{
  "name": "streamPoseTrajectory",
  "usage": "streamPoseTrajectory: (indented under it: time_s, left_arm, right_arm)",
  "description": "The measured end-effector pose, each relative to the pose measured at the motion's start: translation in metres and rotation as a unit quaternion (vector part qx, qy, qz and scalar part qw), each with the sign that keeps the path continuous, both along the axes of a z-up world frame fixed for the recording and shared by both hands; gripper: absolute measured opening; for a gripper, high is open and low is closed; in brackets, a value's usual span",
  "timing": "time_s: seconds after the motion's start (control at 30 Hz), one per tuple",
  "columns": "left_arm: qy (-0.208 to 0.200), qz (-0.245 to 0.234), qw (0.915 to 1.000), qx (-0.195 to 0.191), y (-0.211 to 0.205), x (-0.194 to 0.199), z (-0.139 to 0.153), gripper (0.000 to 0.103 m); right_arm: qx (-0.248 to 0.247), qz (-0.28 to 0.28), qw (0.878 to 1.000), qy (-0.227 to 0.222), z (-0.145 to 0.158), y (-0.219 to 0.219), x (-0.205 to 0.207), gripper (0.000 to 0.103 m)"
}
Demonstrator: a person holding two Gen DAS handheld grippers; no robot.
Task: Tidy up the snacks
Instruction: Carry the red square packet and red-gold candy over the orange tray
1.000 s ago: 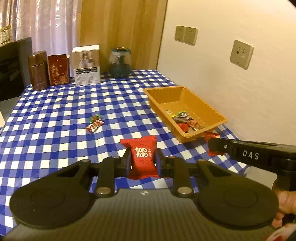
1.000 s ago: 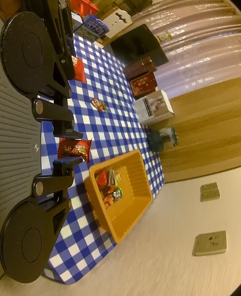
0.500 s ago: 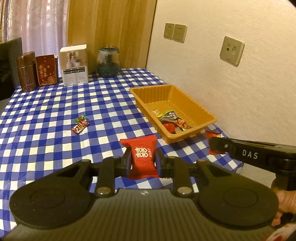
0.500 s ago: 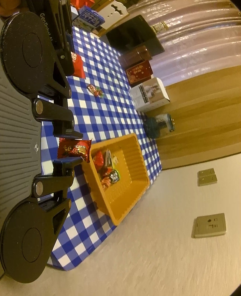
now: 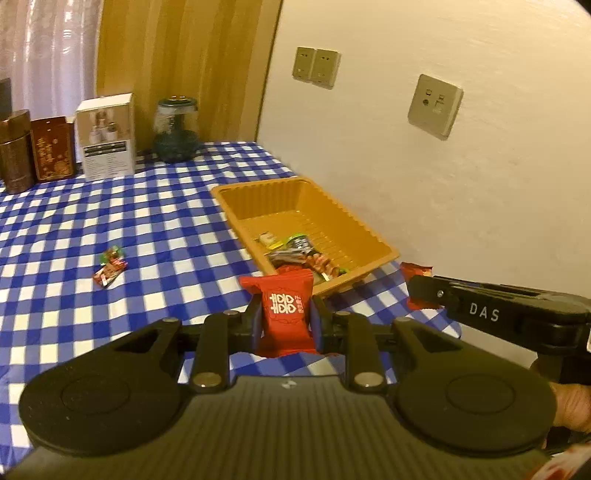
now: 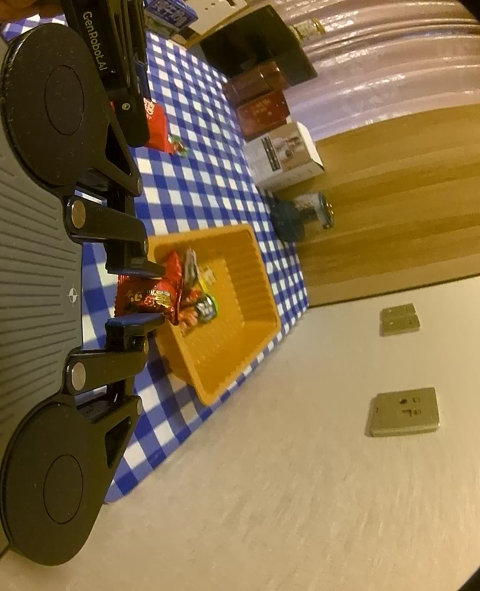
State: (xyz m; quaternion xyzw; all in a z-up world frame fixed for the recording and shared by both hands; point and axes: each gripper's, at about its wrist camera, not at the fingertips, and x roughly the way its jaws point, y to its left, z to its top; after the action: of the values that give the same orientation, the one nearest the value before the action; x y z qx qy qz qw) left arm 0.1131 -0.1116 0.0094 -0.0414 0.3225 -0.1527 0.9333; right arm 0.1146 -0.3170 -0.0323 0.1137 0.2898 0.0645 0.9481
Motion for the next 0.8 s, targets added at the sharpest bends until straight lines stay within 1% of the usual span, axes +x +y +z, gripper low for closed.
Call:
streamPoseTrajectory:
  time_s: [0.5,0.8]
  left_arm:
    - [0.013,-0.023,0.9996,-0.010,-0.033,0.054,-0.007,0.023]
    - [0.015,-0.035,0.9993,-0.006,-0.044,0.094,-0.011,0.023]
  right_arm:
    - [-0.019,-0.004,1.000,-0.007,0.003,-0.019,0.043,0.021]
    - [-0.022,0.006,1.000,-0.006,0.003,-0.026,0.083,0.021]
